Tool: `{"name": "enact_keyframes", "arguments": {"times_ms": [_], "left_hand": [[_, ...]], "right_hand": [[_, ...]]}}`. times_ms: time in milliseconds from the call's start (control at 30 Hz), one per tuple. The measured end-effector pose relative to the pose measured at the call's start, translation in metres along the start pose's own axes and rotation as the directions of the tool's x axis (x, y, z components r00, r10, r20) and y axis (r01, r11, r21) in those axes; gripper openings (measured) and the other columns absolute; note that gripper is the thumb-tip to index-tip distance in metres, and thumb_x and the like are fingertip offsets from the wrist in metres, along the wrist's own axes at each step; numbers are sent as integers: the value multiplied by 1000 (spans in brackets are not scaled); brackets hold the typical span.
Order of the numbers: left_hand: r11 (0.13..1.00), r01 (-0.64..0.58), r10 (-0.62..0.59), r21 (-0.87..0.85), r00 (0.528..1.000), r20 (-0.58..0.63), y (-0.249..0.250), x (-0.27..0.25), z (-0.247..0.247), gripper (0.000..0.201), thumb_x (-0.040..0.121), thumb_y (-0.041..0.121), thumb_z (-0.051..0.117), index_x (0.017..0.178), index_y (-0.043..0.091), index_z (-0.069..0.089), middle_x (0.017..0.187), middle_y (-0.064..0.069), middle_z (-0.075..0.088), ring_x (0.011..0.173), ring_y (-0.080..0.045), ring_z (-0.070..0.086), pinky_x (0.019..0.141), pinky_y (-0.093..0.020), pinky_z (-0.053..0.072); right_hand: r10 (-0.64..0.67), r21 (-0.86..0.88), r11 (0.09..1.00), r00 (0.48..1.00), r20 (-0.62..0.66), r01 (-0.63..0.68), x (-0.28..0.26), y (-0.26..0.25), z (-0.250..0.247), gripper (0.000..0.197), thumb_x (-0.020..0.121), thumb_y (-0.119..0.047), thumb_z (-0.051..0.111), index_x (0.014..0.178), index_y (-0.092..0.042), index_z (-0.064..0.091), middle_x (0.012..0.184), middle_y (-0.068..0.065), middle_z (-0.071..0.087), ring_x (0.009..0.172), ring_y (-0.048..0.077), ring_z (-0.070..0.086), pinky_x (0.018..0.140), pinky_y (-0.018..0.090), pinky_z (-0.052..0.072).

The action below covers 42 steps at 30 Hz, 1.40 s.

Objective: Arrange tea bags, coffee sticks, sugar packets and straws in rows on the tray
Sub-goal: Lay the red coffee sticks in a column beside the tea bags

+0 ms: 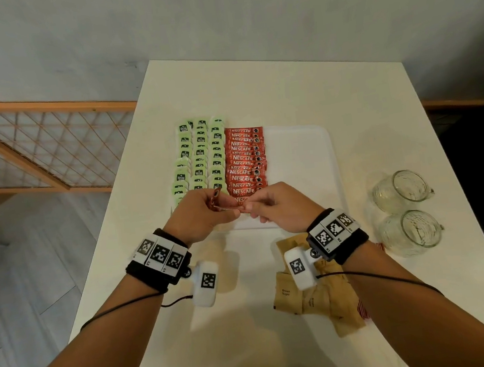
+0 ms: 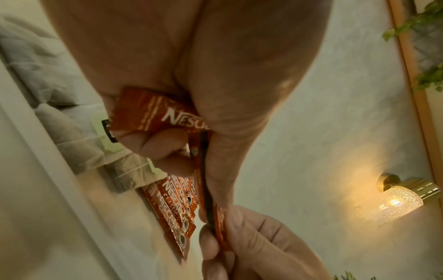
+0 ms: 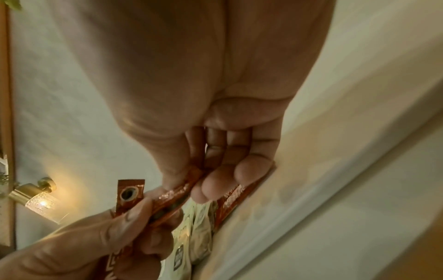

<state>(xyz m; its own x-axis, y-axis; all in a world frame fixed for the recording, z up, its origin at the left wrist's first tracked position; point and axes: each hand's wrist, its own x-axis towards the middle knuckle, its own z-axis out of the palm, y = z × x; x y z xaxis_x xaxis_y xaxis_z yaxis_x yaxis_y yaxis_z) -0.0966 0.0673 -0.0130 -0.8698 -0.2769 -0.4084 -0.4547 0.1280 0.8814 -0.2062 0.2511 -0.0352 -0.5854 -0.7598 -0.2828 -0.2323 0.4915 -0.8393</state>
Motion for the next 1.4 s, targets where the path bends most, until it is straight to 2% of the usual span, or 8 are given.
{"name": "enact_keyframes", "arguments": {"times_ms": [200,367,633,733,900,1167,1300,1400], "left_hand": [[999,43,-42,-29,999,26,-2,1,-7,25,80,2,80,100,14,73,98,-10,76,77,-17,65,72,-34,55],[999,27,-27,-18,999,18,-2,3,-7,21,83,4,79,95,19,71,87,-12,69,71,-22,55,62,-30,49],[998,59,-59,-18,998,-14,-6,4,-3,12,89,10,73,99,14,69,79,-3,64,66,-14,55,62,-27,48],[989,128,-129,-73,991,-16,0,2,-4,9,93,10,61,98,5,67,82,-7,61,63,-15,49,61,-27,43],[965,213,-225,-152,972,-65,11,-2,-9,32,97,17,43,103,-1,69,83,-8,66,64,-18,53,55,-25,41],[967,211,-218,-141,975,-40,8,-5,-13,41,86,-7,35,102,-5,72,79,-7,62,69,-18,50,63,-25,45],[987,149,-149,-50,989,3,3,-7,-15,42,90,-6,40,100,9,78,73,1,70,65,-12,54,63,-22,50],[991,126,-125,-35,992,26,-2,-5,-16,38,91,-8,47,110,10,75,86,-10,74,66,-13,56,63,-22,50]], "right_hand": [[-10,63,998,997,-78,15,0,3,-4,15,94,-17,72,108,-19,75,88,-3,73,80,10,66,86,34,57],[-16,-2,1000,997,-74,16,-3,2,-5,11,96,-24,69,103,-21,76,89,-1,74,83,14,67,85,33,57],[-25,-130,991,993,-115,10,-2,4,-8,8,95,-24,69,100,-23,77,86,-15,70,77,-4,61,69,6,42],[16,-126,991,990,-143,-34,1,11,-9,4,94,-21,71,95,-22,75,79,-11,69,74,3,63,72,17,48],[85,-184,977,987,-140,-110,7,20,-8,3,91,-22,74,89,-24,74,83,-7,73,82,14,69,85,40,58],[103,-248,958,979,-179,-146,16,16,-3,8,88,-25,77,82,-27,71,84,-8,71,83,14,66,84,40,57],[130,-265,948,975,-182,-176,19,14,-3,14,87,-28,78,83,-26,65,81,-12,63,82,14,62,81,37,55],[135,-291,937,969,-206,-192,19,15,-2,22,87,-31,78,84,-26,57,84,-11,60,83,16,61,79,35,52]]}}
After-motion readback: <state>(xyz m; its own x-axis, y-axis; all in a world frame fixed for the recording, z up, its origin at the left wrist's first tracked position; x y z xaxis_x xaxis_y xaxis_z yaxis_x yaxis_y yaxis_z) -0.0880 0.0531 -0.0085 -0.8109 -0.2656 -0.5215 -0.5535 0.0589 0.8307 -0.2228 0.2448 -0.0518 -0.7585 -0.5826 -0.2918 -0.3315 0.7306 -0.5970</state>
